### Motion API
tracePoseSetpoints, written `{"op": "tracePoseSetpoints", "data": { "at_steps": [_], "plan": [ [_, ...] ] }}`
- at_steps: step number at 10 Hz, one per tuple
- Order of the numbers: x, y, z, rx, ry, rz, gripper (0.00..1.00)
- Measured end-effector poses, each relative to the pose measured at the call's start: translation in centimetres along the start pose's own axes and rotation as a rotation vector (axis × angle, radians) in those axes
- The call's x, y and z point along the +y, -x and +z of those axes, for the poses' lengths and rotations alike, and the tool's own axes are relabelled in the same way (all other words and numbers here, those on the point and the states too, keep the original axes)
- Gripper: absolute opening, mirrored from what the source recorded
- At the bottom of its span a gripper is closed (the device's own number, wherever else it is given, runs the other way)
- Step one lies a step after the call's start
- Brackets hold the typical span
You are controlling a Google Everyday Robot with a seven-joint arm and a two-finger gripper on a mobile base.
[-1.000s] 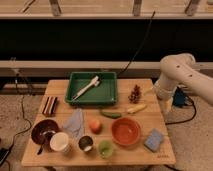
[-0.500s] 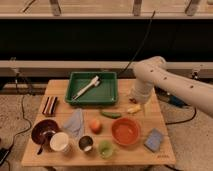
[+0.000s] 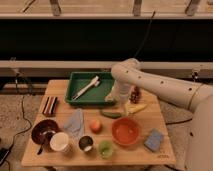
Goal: Place pepper in red bowl
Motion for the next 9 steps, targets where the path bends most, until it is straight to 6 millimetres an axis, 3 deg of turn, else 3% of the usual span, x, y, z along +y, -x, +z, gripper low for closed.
{"op": "tracePoseSetpoints", "data": {
  "at_steps": [5, 9],
  "plan": [
    [-2.8, 2.9, 2.0, -0.051, 0.011, -0.130, 0.80],
    [-5.0, 4.0, 3.6, -0.069, 0.003, -0.201, 0.80]
  ]
}}
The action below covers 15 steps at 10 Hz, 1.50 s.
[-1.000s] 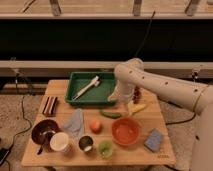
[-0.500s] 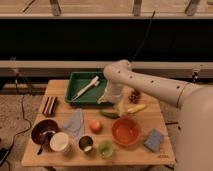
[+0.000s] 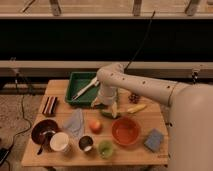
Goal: Place pepper in red bowl
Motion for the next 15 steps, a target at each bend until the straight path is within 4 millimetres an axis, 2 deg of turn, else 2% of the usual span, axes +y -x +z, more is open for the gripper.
{"op": "tracePoseSetpoints", "data": {
  "at_steps": [6, 10, 15],
  "plan": [
    [-1.6, -1.3, 2.3, -0.016, 0.018, -0.014, 0.80],
    [-1.3, -1.9, 4.0, -0.035, 0.025, 0.006, 0.80],
    [0.3, -4.3, 4.7, -0.044, 0.021, 0.091, 0.80]
  ]
}}
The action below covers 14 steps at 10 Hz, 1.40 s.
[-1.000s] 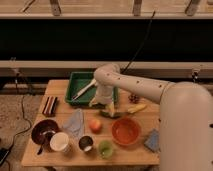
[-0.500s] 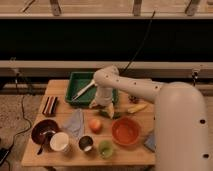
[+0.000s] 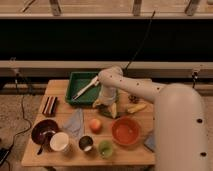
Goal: Place pepper in red bowl
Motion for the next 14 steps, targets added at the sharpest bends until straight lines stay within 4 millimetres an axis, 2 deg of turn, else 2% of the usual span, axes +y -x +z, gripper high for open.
{"op": "tracePoseSetpoints", "data": {
  "at_steps": [4, 9, 14],
  "plan": [
    [2.4, -1.9, -0.2, -0.013, -0.002, 0.077, 0.80],
    [4.0, -2.4, 0.3, -0.025, 0.000, 0.149, 0.80],
    [3.8, -2.7, 1.8, -0.013, 0.008, 0.172, 0.80]
  ]
}}
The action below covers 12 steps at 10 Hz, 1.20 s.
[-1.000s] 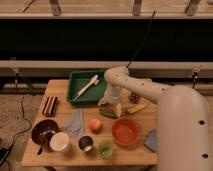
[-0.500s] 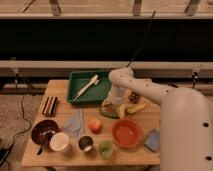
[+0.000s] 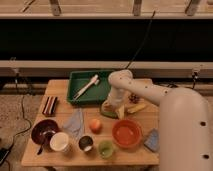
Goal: Place pepper in red bowl
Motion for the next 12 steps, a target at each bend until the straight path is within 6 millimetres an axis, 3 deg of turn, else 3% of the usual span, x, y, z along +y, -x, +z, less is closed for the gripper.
{"op": "tracePoseSetpoints", "data": {
  "at_steps": [2, 3, 10, 12],
  "plan": [
    [-0.1, -0.1, 0.4, 0.014, 0.004, 0.004, 0.79],
    [-0.3, -0.1, 0.6, 0.022, 0.003, 0.001, 0.74],
    [0.9, -0.2, -1.2, 0.030, -0.029, 0.017, 0.05],
    [0.9, -0.1, -2.0, 0.026, -0.044, 0.016, 0.00]
  ]
}}
